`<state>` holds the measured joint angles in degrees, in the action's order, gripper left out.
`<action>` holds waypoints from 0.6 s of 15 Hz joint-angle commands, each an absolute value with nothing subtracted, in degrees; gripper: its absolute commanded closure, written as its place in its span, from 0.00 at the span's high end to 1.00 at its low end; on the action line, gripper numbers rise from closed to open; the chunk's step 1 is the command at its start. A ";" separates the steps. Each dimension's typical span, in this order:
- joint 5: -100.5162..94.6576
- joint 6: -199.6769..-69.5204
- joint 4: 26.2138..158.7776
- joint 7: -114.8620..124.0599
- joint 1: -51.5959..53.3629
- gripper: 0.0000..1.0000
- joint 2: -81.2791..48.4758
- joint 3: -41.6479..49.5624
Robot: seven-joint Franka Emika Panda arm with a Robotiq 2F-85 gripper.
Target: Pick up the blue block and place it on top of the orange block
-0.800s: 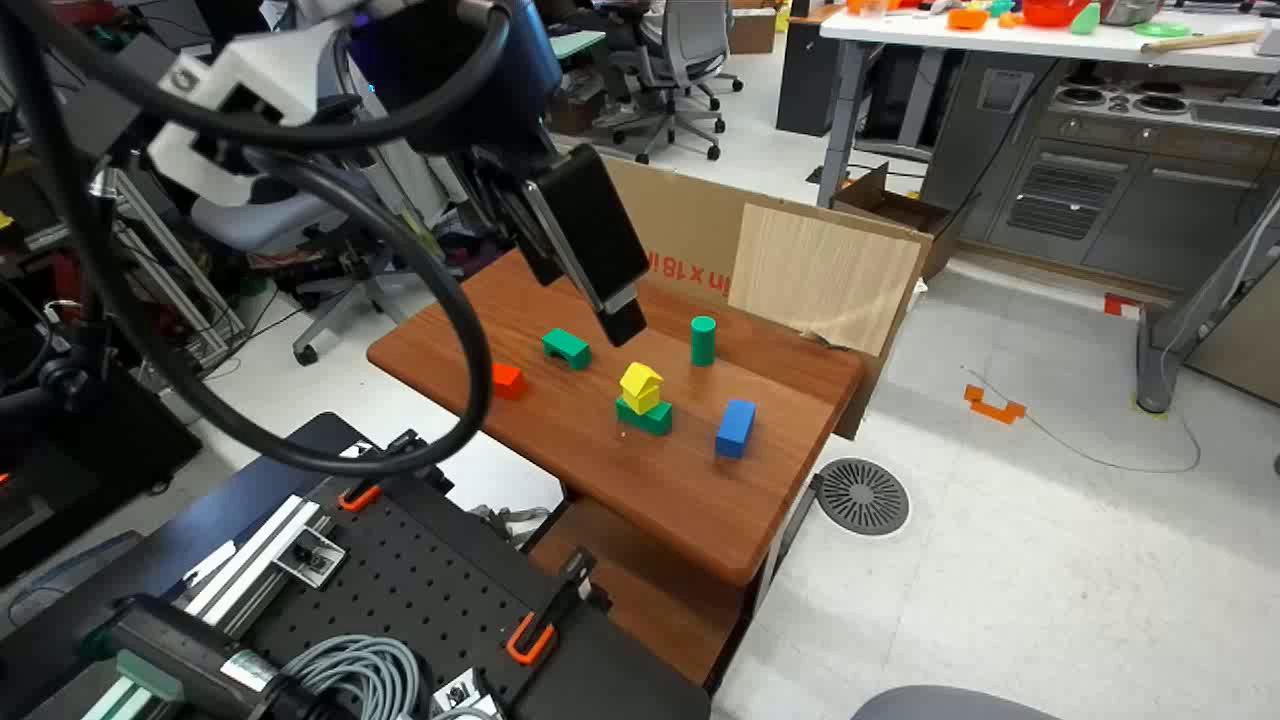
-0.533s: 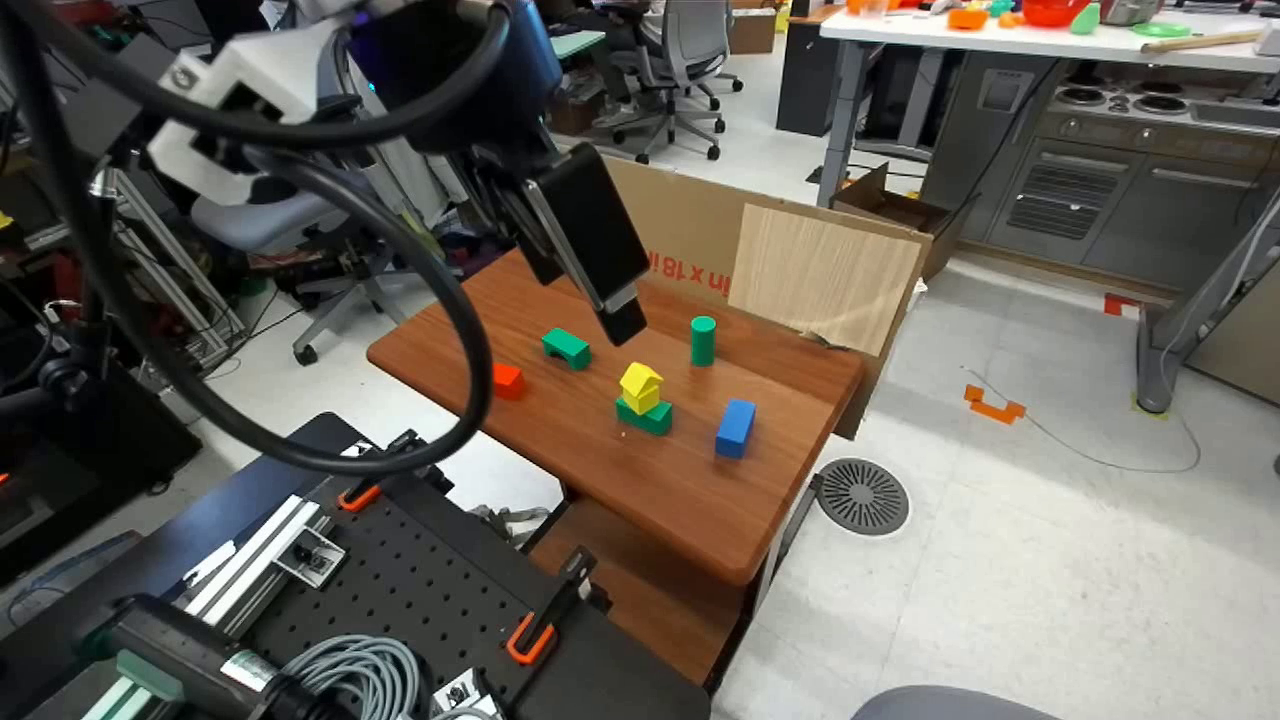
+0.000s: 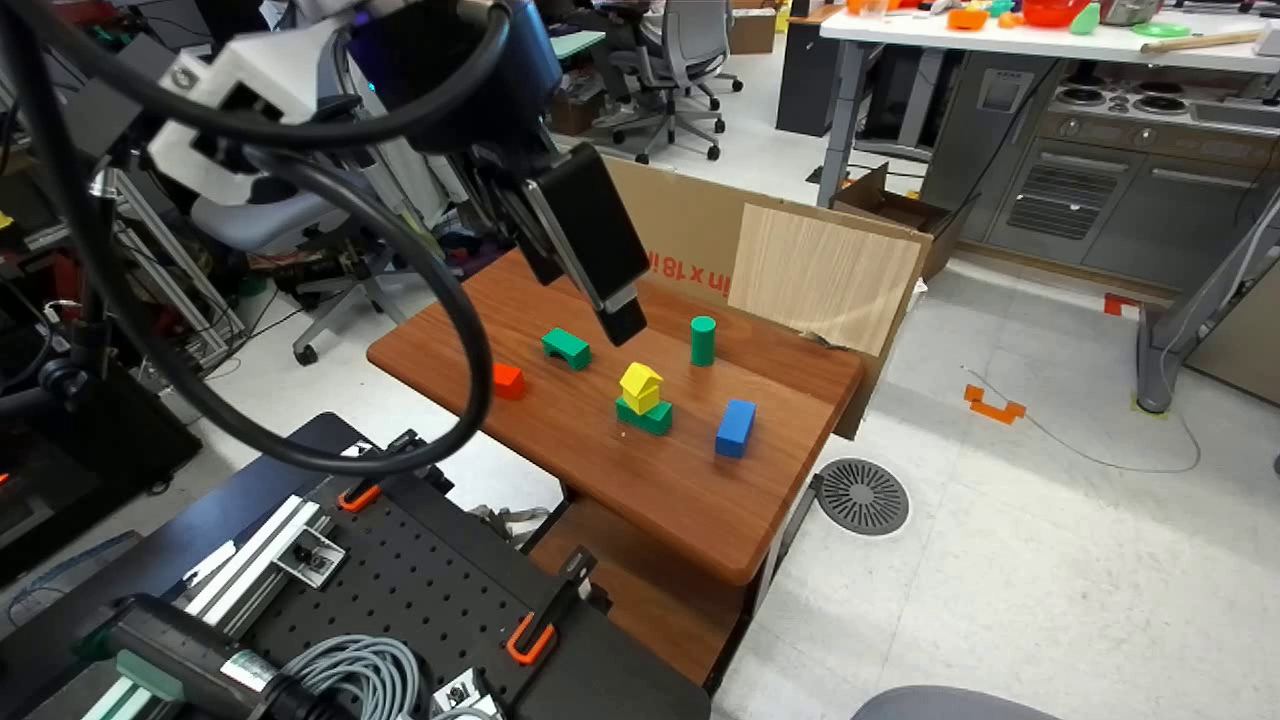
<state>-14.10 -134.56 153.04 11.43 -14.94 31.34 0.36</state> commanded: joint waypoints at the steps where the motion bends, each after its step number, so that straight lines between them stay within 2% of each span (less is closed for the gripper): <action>1: -14.20 -133.63 152.06 11.32 -14.33 1.00 30.10 0.74; 9: -14.77 -133.19 141.44 9.63 -12.48 1.00 13.17 1.03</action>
